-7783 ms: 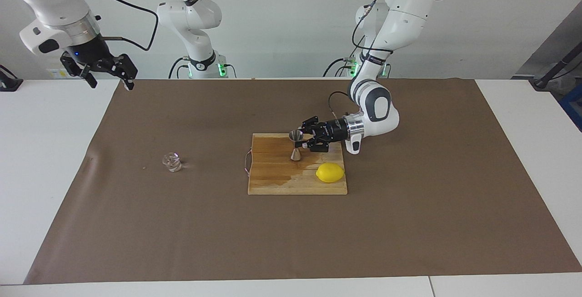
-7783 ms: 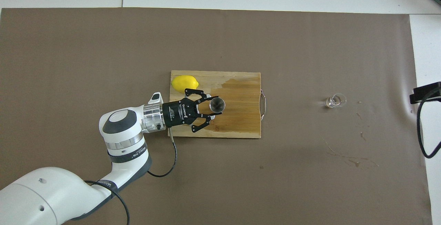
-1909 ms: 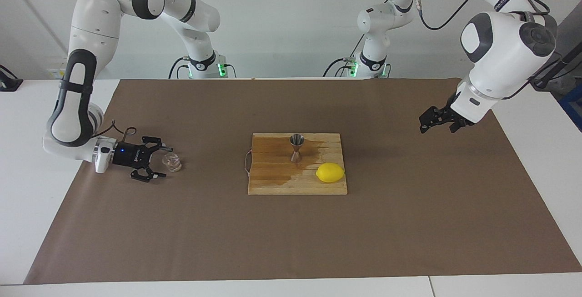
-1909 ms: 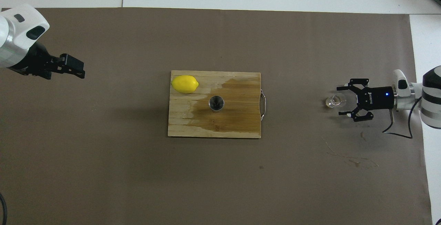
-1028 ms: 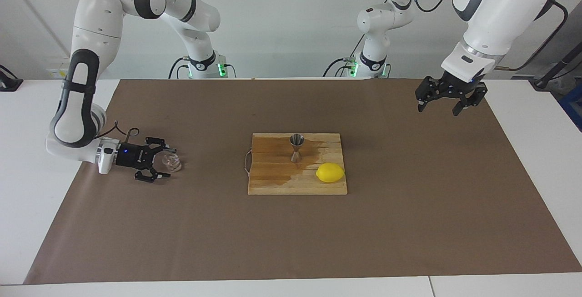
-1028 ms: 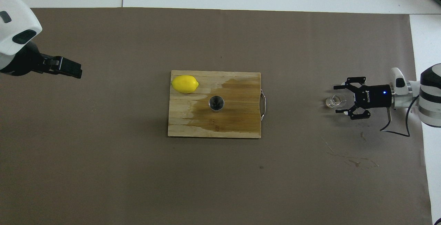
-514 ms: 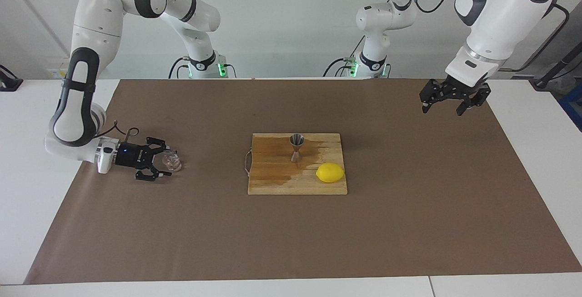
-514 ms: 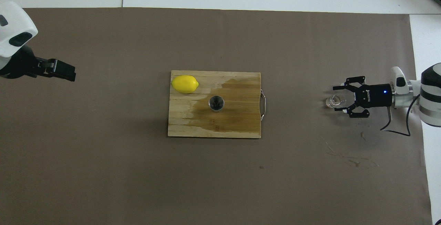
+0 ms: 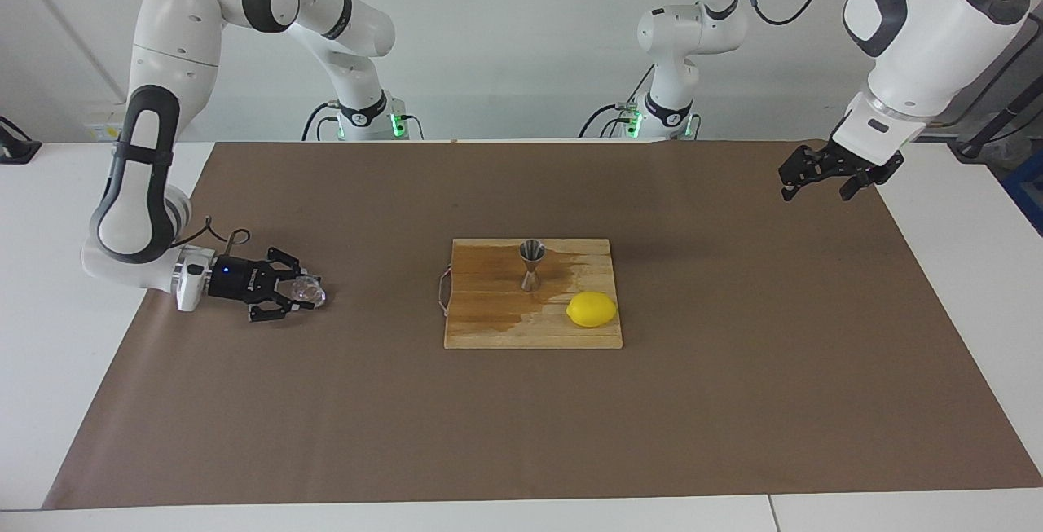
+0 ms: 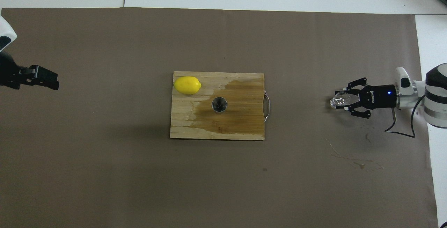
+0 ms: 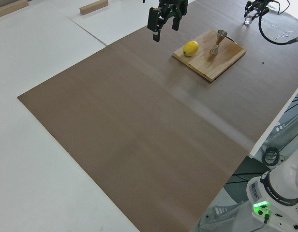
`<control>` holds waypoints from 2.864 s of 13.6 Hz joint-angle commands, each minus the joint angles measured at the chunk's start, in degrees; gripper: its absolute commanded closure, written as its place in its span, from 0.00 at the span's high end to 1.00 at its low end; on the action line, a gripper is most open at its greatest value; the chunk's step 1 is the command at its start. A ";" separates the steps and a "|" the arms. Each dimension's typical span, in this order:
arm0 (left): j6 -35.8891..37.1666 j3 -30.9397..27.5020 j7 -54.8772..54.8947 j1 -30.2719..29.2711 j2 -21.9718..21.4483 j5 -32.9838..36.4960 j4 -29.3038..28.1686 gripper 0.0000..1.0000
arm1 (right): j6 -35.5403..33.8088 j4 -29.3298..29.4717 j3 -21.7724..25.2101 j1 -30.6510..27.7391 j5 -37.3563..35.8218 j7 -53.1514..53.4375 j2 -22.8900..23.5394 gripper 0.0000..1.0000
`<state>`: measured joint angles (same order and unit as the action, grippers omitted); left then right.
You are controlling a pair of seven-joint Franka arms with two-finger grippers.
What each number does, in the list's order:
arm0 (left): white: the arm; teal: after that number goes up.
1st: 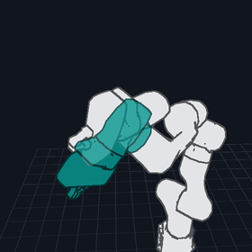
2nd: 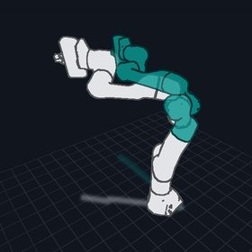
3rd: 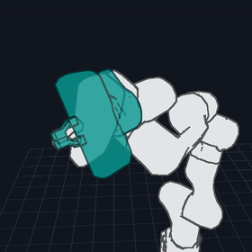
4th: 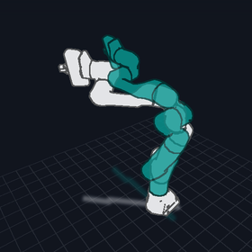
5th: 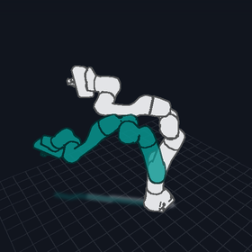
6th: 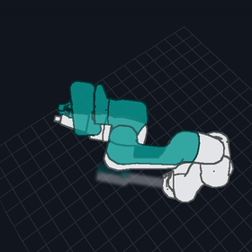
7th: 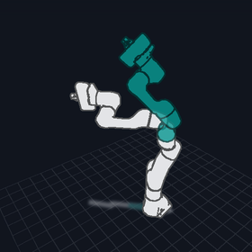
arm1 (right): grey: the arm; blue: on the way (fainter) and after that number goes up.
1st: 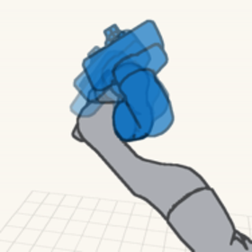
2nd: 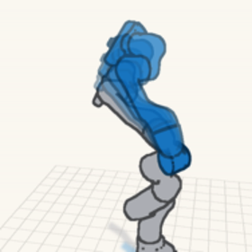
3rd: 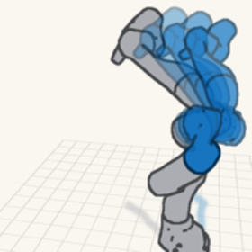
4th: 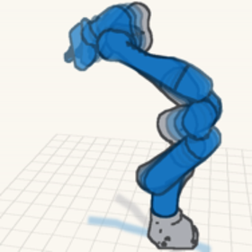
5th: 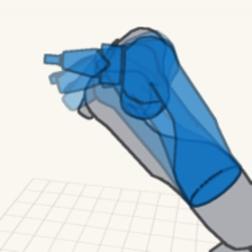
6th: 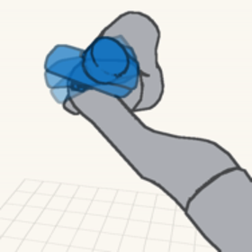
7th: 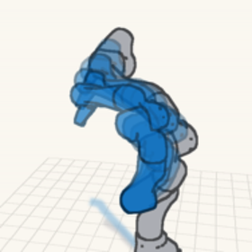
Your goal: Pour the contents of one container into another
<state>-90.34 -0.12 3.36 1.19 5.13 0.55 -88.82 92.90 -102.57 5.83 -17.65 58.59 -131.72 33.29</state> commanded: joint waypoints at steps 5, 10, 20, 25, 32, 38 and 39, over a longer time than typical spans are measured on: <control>0.96 -1.81 -0.64 0.48 -2.50 0.24 0.05 1.00 | 1.75 0.97 -0.20 2.35 0.65 1.54 -4.71 0.18; 0.43 -0.93 -1.16 1.36 -2.67 0.24 -0.47 1.00 | 3.52 0.97 -0.03 8.75 -5.13 10.76 -12.88 0.08; 0.16 3.28 -1.52 -2.06 -2.32 0.24 -0.21 1.00 | 9.31 0.44 -0.38 23.17 -6.74 18.51 -18.87 0.08; 0.87 3.99 -1.34 -3.56 -2.41 0.24 -0.21 1.00 | 13.19 -1.14 -0.47 30.56 -3.04 18.43 -19.31 0.08; 0.69 3.55 -1.60 -3.48 -3.11 0.24 -0.83 1.00 | 16.17 -4.57 -0.47 36.01 -3.04 18.16 -20.63 0.08; 0.87 3.55 -1.52 -3.48 -3.29 0.24 -1.00 1.00 | 20.12 -4.66 -0.38 39.79 -3.83 22.46 -20.11 0.08; 0.87 3.55 -1.52 -3.48 -3.29 0.24 -1.00 1.00 | 20.83 -4.66 -0.38 40.41 -4.01 22.90 -19.84 0.08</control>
<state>-90.01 3.08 2.13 -1.83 3.36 0.53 -88.43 111.76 -105.90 5.43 21.72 54.74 -110.81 14.31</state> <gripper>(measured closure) 0.000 0.502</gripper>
